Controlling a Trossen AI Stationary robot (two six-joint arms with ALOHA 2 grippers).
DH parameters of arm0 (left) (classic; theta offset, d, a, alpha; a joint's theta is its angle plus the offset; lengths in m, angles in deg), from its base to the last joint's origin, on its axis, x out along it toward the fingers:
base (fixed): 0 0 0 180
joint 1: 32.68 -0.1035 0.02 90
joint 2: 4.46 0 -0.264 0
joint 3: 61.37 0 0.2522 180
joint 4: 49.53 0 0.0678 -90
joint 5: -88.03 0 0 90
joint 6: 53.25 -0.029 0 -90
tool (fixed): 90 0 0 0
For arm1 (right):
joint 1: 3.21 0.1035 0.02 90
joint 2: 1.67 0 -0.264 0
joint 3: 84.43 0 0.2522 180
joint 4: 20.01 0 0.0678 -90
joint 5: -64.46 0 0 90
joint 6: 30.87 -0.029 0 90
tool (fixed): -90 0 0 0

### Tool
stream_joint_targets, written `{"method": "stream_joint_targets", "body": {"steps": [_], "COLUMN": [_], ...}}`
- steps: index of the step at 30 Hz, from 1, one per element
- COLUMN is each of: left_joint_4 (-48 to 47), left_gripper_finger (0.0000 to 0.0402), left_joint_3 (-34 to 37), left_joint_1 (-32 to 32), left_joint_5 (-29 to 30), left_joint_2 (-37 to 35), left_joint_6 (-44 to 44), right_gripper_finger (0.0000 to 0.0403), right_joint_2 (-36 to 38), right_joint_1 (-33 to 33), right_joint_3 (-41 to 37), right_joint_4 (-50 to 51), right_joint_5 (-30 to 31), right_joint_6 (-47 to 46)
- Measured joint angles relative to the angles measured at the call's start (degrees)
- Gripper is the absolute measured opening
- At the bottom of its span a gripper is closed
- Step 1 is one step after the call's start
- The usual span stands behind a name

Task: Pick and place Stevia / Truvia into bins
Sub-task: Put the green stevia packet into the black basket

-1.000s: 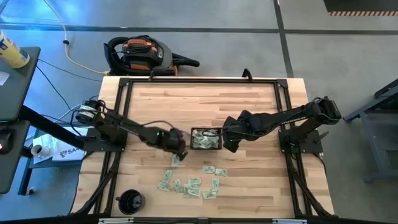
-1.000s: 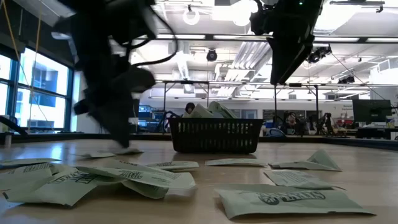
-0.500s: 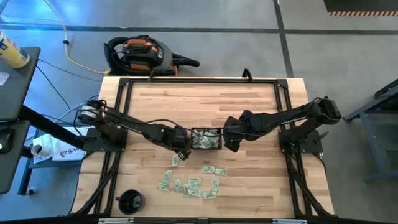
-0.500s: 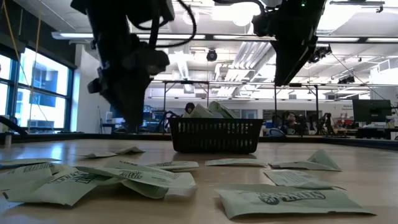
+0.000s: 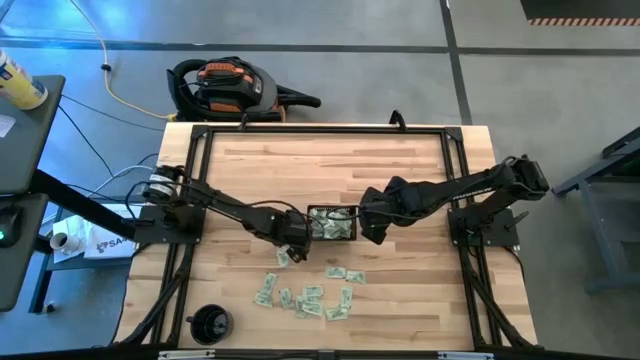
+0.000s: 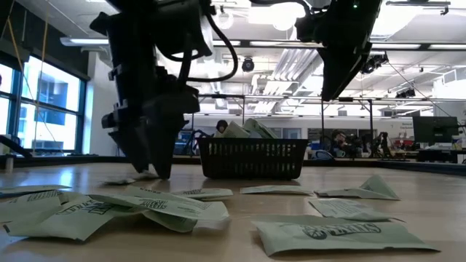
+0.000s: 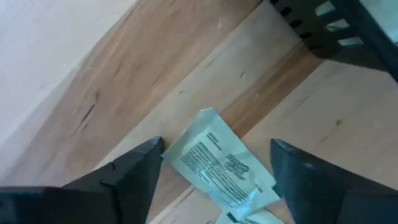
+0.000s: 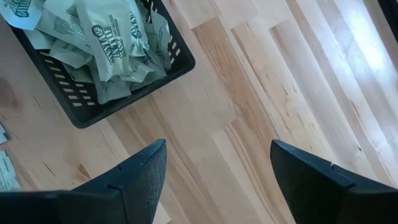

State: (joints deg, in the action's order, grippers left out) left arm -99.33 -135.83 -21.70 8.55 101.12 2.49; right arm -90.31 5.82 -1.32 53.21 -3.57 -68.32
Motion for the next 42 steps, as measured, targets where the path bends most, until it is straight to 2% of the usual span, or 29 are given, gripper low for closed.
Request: {"method": "stream_joint_targets", "body": {"steps": [3,10,11,14,18,21,26,28,31,37,39,42], "left_joint_4": [-0.21,-3.19,-4.84,-13.29,-19.57,-18.12,-5.74,0.2,4.91,6.87,6.68,6.2], "left_gripper_finger": [0.0266,0.0047,0.0034,0.004,0.006,0.0033,0.0038,0.0065,0.0129,0.025,0.0276,0.0294], "left_joint_3": [-0.01,-2.28,-3.55,-8.17,-18.41,-24.01,-25.52,-25.52,-25.25,-25.3,-25.3,-25.3], "left_joint_1": [-0.05,-0.93,-1.23,-1.44,-0.83,-0.28,-1.59,-2.73,-4.47,-6.99,-7.28,-7.28], "left_joint_5": [-0.09,1.16,0.88,2.39,5.34,8.28,9.55,9.99,11.69,6.22,3.68,3.75], "left_joint_2": [0.87,0.59,0.48,0.09,-1.4,-0.91,-0.88,0.85,3.86,9.62,11.01,11.9], "left_joint_6": [-2.09,-10.04,-10.88,-12.85,-16.19,-19.94,-27.35,-29.18,-34.31,-37.35,-37.48,-37.49], "right_gripper_finger": [0.0277,0.0277,0.0277,0.0277,0.0277,0.0277,0.0277,0.0277,0.0277,0.0277,0.0277,0.0277], "right_joint_2": [0.0,0.0,0.0,0.02,0.04,0.63,4.71,6.99,10.82,16.6,17.67,18.59], "right_joint_1": [0.0,0.0,0.0,0.0,0.0,0.03,1.4,1.93,2.04,2.01,2.29,2.84], "right_joint_3": [0.0,0.0,0.0,0.0,0.0,-0.02,-0.02,-0.02,-0.57,-6.11,-8.7,-12.14], "right_joint_4": [0.67,1.78,1.78,1.95,3.46,6.58,15.3,18.86,21.93,20.98,19.82,16.31], "right_joint_5": [-0.01,0.51,0.55,0.81,1.56,1.53,3.77,5.23,5.59,3.99,3.46,2.79], "right_joint_6": [-0.02,-1.11,-1.09,-1.09,-0.78,-0.4,-2.41,-4.3,-6.54,-10.5,-11.55,-11.67]}}
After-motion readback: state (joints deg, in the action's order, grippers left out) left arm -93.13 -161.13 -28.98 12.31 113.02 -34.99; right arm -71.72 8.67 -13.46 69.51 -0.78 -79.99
